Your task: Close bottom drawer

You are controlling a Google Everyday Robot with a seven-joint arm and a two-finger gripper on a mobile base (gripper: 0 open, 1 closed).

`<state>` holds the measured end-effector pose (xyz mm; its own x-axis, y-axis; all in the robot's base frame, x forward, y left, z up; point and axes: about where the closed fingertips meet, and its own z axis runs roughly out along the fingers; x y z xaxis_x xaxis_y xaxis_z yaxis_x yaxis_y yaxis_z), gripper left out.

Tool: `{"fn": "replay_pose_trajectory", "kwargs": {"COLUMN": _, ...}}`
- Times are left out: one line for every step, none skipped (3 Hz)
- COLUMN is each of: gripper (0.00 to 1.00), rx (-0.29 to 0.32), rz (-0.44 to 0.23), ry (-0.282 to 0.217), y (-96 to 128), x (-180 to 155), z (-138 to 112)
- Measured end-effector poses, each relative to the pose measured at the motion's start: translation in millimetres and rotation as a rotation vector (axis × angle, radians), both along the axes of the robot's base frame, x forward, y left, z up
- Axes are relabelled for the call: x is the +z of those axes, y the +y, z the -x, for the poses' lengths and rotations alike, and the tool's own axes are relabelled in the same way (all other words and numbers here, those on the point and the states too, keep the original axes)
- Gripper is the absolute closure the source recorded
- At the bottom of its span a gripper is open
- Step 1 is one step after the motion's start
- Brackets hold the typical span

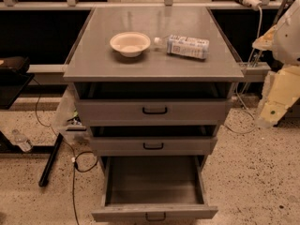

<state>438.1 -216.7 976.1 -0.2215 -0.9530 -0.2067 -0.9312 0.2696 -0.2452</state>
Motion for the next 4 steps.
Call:
{"fn": "replay_pose_trajectory", "kwargs": {"gripper": 0.0, "rx": 0.009, "rz": -0.009, "ry": -0.003, "y": 3.7, "x": -4.0, "z": -2.5}}
{"fn": "replay_pose_trajectory", "kwargs": {"gripper": 0.0, "rx": 0.024, "rz": -0.042, "ry": 0.046, "y": 5.2, "x": -46.0, "z": -3.6}}
{"fn": "replay_pose_trajectory", "kwargs": {"gripper": 0.0, "rx": 0.053, "rz": -0.083, "ry": 0.075, "y": -1.0, "x": -98.7, "z": 4.3}}
{"fn": "replay_pose_trajectory", "kwargs": {"gripper": 0.18, "rx": 0.108, "rz": -0.137, "ry": 0.05, "y": -7.1, "x": -149.1, "z": 14.4}}
